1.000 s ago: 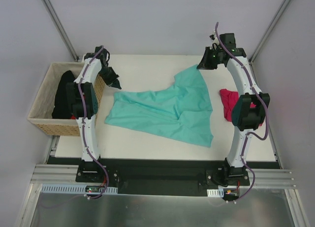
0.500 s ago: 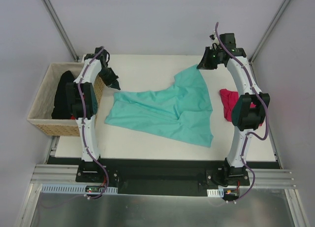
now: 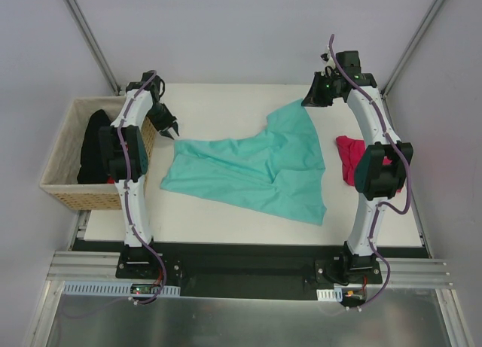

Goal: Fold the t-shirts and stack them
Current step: Fold the other side of the tshirt into a rectangle

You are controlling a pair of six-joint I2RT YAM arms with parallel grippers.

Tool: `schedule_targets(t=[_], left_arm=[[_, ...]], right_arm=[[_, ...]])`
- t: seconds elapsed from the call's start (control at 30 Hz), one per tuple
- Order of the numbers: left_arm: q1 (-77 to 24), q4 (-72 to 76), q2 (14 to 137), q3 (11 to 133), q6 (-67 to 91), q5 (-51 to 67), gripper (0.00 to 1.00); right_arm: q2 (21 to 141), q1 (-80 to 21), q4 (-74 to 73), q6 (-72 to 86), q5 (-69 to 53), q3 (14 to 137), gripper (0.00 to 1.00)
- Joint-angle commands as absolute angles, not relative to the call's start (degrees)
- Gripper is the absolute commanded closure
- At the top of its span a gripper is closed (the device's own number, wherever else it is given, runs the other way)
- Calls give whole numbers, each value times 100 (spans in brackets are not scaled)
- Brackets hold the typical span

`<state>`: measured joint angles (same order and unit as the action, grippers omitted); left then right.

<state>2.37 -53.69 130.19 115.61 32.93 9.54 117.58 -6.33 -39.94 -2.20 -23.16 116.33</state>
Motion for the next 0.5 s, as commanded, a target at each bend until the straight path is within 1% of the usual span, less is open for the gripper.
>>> schedule_targets(t=[0.0,0.23,0.47], left_arm=[[431,-5985,13122,11848,3235,203,75],[439,-6047,13280,11760,3173,132,79],[431,-6091,13438,11742,3111,307,80]], right_arm=[[11443,-642,-4017,-229,-2303,11847,99],[11470,-642,-4017,-220,-2320,11865,99],[11399,-633,-4017,-237,-2320,11830,99]])
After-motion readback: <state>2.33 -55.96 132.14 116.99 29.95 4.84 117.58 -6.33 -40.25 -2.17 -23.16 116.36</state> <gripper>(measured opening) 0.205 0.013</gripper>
